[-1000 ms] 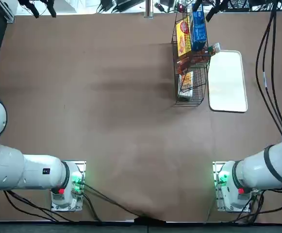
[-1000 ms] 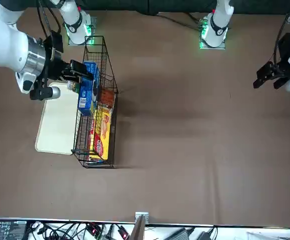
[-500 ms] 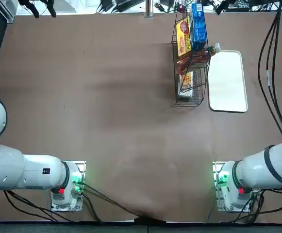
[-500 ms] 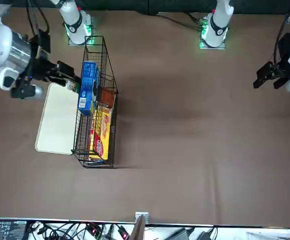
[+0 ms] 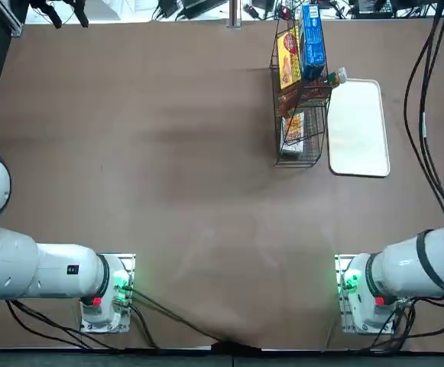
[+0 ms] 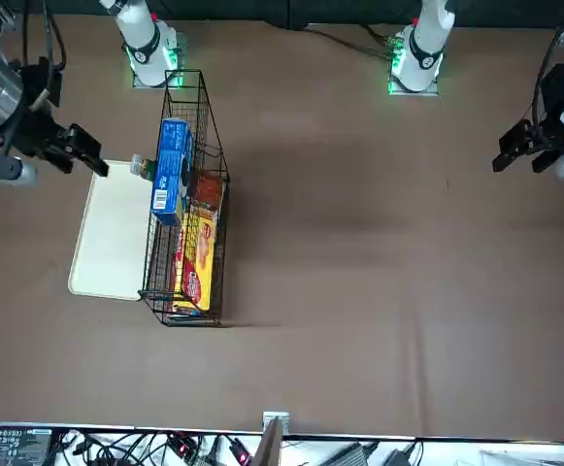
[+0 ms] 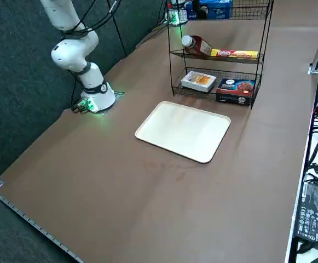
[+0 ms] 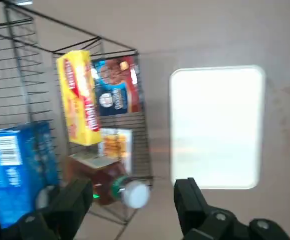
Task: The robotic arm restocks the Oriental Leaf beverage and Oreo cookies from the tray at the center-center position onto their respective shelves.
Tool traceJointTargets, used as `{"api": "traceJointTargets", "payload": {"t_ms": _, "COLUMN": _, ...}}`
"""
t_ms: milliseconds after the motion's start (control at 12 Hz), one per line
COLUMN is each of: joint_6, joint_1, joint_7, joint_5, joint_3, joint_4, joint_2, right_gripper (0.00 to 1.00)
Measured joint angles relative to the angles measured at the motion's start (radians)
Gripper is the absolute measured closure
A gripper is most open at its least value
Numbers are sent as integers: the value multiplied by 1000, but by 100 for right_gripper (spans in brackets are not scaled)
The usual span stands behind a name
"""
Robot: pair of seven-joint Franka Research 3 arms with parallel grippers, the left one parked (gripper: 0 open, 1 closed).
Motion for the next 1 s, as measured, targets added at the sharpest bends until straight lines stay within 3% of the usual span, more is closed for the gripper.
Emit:
{"api": "traceJointTargets", "payload": {"t_ms": 250, "joint_6": -4, "joint_1": -34, "joint_7": -91, "joint_5": -61, "joint_3": -3, "joint_4": 0, "joint_2": -8, "right_gripper": 0}}
{"api": "traceJointTargets", "payload": {"t_ms": 333, "joint_6": -13, "joint_1": -81, "joint_7": -189, "joint_5": -65, "joint_3": -7, "joint_4": -1, "joint_2": -10, "right_gripper": 0}}
{"api": "traceJointTargets", "payload": {"t_ms": 583, "joint_6": -34, "joint_1": -139, "joint_7": -261, "joint_5": -70, "joint_3": -11, "joint_4": -1, "joint_2": -14, "right_gripper": 0}}
{"api": "traceJointTargets", "payload": {"t_ms": 1000, "joint_6": -32, "joint_1": -143, "joint_7": -310, "joint_5": -124, "joint_3": -19, "joint_4": -71, "joint_2": -50, "right_gripper": 0}}
